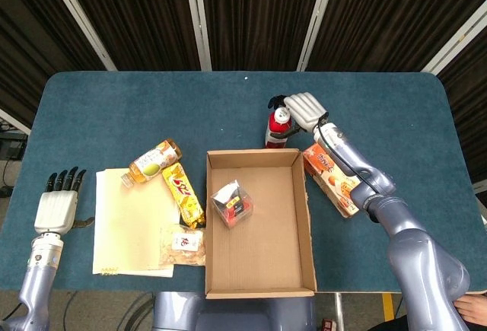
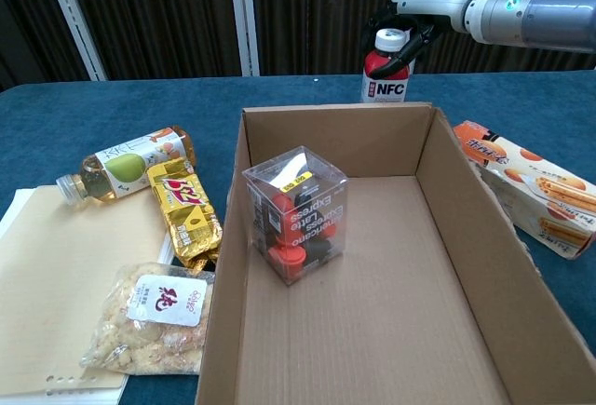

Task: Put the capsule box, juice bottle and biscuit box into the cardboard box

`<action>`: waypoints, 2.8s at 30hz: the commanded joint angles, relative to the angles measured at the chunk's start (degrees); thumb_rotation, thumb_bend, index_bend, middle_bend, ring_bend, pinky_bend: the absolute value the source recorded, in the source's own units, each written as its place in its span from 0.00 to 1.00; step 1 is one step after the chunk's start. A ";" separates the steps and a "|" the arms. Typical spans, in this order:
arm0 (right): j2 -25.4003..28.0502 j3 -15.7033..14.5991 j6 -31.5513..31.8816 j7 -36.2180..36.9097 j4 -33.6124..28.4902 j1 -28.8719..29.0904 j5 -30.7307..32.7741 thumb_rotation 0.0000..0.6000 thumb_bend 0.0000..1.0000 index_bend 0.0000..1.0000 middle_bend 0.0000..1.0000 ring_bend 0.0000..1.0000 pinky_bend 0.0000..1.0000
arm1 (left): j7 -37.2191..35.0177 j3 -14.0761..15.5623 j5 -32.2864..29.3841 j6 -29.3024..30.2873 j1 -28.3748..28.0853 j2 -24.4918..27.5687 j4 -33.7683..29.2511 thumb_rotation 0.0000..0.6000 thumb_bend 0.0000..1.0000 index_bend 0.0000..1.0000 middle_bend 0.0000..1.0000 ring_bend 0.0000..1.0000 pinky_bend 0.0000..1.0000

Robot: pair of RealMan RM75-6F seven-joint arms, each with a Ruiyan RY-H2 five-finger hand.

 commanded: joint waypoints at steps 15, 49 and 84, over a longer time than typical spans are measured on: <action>-3.26 -0.93 0.98 0.65 4.55 -0.51 -0.04 1.00 0.35 0.51 0.50 0.59 0.82 | 0.22 0.00 -0.61 0.69 0.04 0.12 -0.42 0.83 0.00 0.00 0.00 0.00 0.00; 34.99 11.19 15.76 -45.50 -65.02 -4.02 11.66 1.00 0.37 0.56 0.54 0.63 0.86 | -6.32 3.22 7.01 4.67 2.47 5.40 -6.49 0.84 0.00 0.00 0.00 0.00 0.00; 40.27 9.31 15.83 -58.62 -79.70 -12.37 24.46 1.00 0.32 0.52 0.49 0.62 0.86 | -7.88 5.56 13.28 7.39 3.92 6.85 -9.31 0.83 0.00 0.00 0.00 0.00 0.00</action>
